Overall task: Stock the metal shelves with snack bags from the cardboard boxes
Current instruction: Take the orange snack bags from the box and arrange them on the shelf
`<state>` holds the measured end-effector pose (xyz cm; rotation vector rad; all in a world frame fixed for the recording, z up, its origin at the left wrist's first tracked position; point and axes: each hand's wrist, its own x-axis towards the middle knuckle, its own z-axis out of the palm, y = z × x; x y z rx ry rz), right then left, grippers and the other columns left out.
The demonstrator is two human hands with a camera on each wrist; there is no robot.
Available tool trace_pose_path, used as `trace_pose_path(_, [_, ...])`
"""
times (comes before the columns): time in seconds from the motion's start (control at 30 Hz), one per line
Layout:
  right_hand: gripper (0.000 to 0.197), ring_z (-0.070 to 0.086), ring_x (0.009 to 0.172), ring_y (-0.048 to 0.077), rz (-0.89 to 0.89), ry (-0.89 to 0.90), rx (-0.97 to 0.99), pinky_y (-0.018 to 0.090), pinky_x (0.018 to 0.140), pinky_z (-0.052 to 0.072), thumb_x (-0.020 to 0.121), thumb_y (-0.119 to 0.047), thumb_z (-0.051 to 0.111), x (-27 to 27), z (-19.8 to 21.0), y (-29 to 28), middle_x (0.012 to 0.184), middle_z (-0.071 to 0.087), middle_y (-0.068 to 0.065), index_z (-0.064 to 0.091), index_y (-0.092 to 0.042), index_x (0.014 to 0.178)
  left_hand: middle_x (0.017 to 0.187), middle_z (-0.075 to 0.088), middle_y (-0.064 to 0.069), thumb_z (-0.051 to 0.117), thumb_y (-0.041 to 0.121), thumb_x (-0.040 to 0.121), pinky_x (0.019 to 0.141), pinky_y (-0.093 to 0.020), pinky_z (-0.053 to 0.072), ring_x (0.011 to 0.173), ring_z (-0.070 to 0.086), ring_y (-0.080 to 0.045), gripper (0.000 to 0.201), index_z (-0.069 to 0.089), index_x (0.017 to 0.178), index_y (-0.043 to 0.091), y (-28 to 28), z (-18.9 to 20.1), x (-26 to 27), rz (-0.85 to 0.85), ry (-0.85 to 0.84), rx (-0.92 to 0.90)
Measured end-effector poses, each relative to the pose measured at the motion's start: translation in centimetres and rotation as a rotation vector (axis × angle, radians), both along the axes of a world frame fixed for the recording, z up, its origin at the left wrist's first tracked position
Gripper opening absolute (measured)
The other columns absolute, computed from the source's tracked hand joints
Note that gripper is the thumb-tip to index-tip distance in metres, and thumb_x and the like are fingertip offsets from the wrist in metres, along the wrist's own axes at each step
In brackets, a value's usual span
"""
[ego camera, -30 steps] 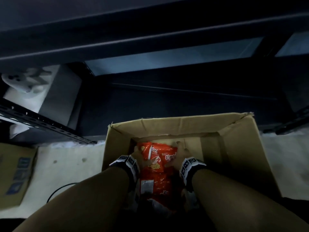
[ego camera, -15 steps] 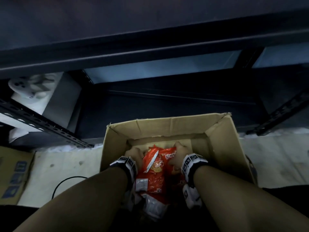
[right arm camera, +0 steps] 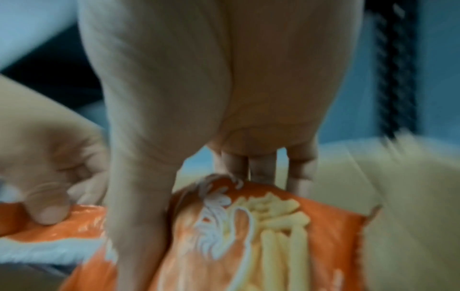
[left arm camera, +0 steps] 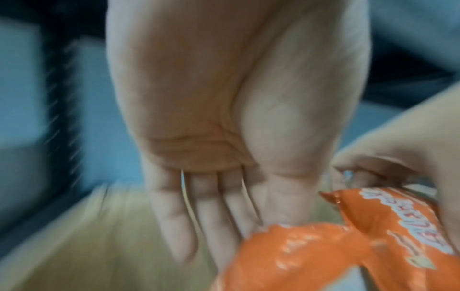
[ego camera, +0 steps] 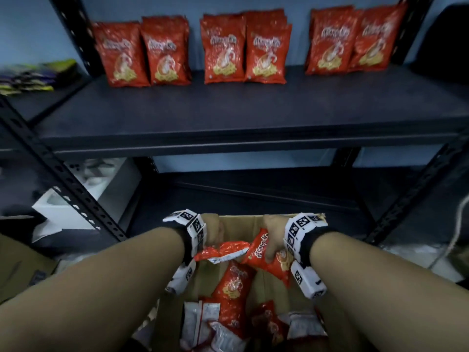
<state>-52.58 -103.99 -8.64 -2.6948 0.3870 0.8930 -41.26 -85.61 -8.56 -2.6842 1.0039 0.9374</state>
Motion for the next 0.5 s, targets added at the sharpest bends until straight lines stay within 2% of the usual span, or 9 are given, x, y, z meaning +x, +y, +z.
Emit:
trace_pose_path(0.03, [0.084, 0.065, 0.104, 0.02, 0.041, -0.013, -0.017, 0.035, 0.087, 0.057, 0.056, -0.044, 0.096, 0.1, 1.7, 0.1, 0.118, 0.067, 0.001, 0.052, -0.019, 0.124, 0.091, 0.063, 0.005, 0.071, 0.02, 0.091, 0.074, -0.024, 0.052, 0.081, 0.06, -0.012, 0.023, 0.074, 0.113, 0.014, 0.1, 1.0, 0.2, -0.004, 0.009, -0.015])
trace_pose_path(0.13, [0.079, 0.064, 0.101, 0.019, 0.119, -0.067, -0.045, 0.037, 0.084, 0.057, 0.061, -0.042, 0.095, -0.1, 5.8, 0.1, 0.114, 0.065, 0.0, 0.051, -0.021, 0.124, 0.075, 0.07, 0.009, 0.076, 0.016, 0.081, 0.06, -0.019, 0.048, 0.065, 0.06, -0.005, 0.011, 0.079, 0.091, 0.019, 0.3, 5.2, 0.5, -0.056, 0.028, -0.068])
trace_pose_path(0.17, [0.078, 0.065, 0.099, 0.018, 0.134, -0.093, -0.043, 0.038, 0.085, 0.058, 0.061, -0.043, 0.094, -0.3, 7.1, 0.0, 0.113, 0.066, -0.001, 0.052, -0.023, 0.124, 0.075, 0.072, 0.009, 0.077, 0.017, 0.079, 0.06, -0.019, 0.048, 0.064, 0.061, -0.003, 0.008, 0.079, 0.087, 0.02, 0.4, 6.8, 0.5, -0.063, 0.026, -0.09])
trace_pose_path(0.27, [0.076, 0.066, 0.096, 0.013, 0.115, -0.195, 0.012, 0.04, 0.085, 0.061, 0.063, -0.043, 0.093, -0.4, 10.2, -0.7, 0.112, 0.065, -0.006, 0.052, -0.03, 0.126, 0.08, 0.077, 0.011, 0.078, 0.019, 0.078, 0.073, -0.023, 0.056, 0.077, 0.069, -0.004, 0.006, 0.079, 0.084, 0.022, 0.8, 10.9, 1.0, -0.059, 0.037, -0.151])
trace_pose_path(0.4, [0.076, 0.066, 0.096, 0.008, 0.103, -0.358, 0.062, 0.036, 0.085, 0.061, 0.067, -0.045, 0.088, -0.8, 14.5, -1.9, 0.117, 0.065, -0.01, 0.053, -0.036, 0.134, 0.074, 0.073, 0.018, 0.075, 0.018, 0.082, 0.064, -0.015, 0.046, 0.068, 0.063, 0.005, 0.008, 0.077, 0.081, 0.026, 1.5, 15.3, 1.2, -0.083, -0.009, -0.329])
trace_pose_path(0.5, [0.076, 0.065, 0.097, 0.005, 0.116, -0.438, 0.073, 0.032, 0.087, 0.058, 0.071, -0.048, 0.086, -1.5, 18.1, -2.6, 0.12, 0.066, -0.013, 0.053, -0.036, 0.138, 0.074, 0.074, 0.016, 0.076, 0.015, 0.083, 0.062, -0.013, 0.046, 0.063, 0.062, 0.007, 0.008, 0.078, 0.085, 0.023, 2.4, 18.0, 0.8, -0.081, -0.025, -0.451])
